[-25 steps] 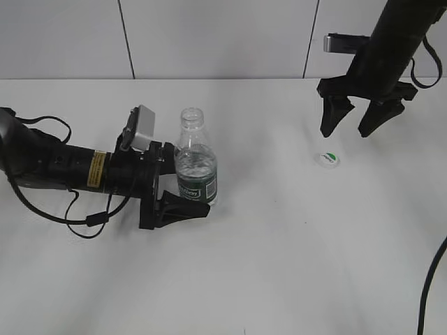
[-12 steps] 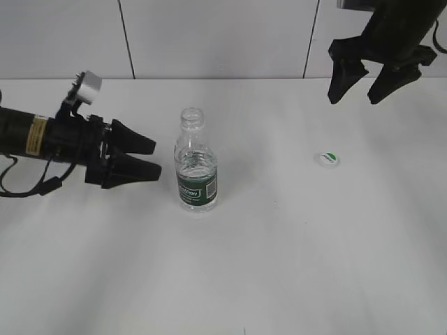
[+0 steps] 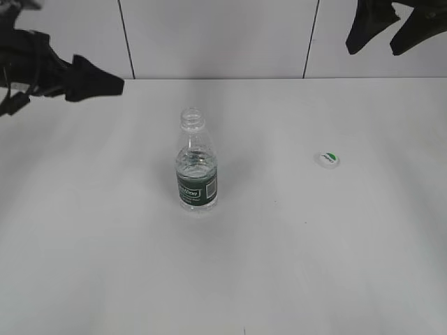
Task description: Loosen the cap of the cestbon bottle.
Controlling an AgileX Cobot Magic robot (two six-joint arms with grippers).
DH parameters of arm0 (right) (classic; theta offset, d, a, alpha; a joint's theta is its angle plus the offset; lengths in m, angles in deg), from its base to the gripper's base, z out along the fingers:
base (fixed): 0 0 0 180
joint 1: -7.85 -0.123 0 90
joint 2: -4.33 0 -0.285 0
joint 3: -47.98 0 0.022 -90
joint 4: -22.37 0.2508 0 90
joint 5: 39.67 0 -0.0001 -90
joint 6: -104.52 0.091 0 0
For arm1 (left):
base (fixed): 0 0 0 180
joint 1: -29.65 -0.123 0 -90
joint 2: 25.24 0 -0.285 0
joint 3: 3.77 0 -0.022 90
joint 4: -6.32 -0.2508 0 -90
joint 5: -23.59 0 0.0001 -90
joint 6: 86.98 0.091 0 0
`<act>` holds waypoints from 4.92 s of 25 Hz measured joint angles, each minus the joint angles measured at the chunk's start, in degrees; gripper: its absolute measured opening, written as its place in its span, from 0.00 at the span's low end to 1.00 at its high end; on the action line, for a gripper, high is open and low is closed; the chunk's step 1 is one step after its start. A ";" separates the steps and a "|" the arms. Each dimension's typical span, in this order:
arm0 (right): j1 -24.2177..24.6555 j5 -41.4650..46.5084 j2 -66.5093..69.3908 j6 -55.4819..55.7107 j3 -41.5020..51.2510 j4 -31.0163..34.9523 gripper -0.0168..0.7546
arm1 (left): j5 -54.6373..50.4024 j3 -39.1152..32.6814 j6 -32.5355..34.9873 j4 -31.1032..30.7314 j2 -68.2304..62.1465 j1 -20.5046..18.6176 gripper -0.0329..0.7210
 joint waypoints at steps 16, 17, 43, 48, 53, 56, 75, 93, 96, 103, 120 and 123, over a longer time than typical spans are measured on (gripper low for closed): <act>0.00 0.16 -5.45 0.00 0.00 1.08 0.78 | -53.24 0.00 -4.67 0.19 11.78 -0.12 0.82; 0.00 0.16 -5.50 0.00 0.00 1.08 0.78 | -54.60 -0.06 -2.35 0.19 11.78 -0.12 0.82; 0.00 0.16 -6.79 -0.32 0.00 0.80 0.78 | -86.83 -4.11 92.86 92.58 13.12 -6.60 0.75; 0.00 0.09 -11.42 -0.74 2.96 -0.43 0.78 | -93.92 -4.11 99.53 102.26 17.48 -6.66 0.75; 0.00 0.10 -18.56 -0.84 13.16 -2.59 0.78 | -99.84 -4.31 101.27 104.97 22.64 -6.66 0.75; 0.00 0.10 -24.72 -0.84 21.85 -2.92 0.78 | -101.19 -6.78 101.46 105.87 27.56 -6.66 0.75; 0.00 -14.27 -61.88 3.93 62.49 -11.76 0.78 | -107.47 -28.75 100.35 109.31 64.43 -6.66 0.75; 0.00 -24.67 -83.05 3.99 75.35 -12.35 0.78 | -106.97 -31.61 99.29 109.92 98.60 -6.66 0.75; 0.00 -25.77 -84.11 4.05 75.71 -12.35 0.78 | -106.82 -31.61 99.34 109.48 101.78 -6.66 0.75; 0.00 -19.74 -84.80 4.05 72.95 -12.35 0.78 | -106.84 -31.67 99.34 109.29 101.80 -6.66 0.75; 0.00 -7.21 -103.67 3.84 72.34 -13.40 0.78 | -106.84 -31.67 99.34 109.24 101.85 -4.52 0.75; 0.00 -7.14 -106.78 5.72 72.58 -13.40 0.78 | -106.84 -31.67 99.34 109.19 101.85 -4.52 0.75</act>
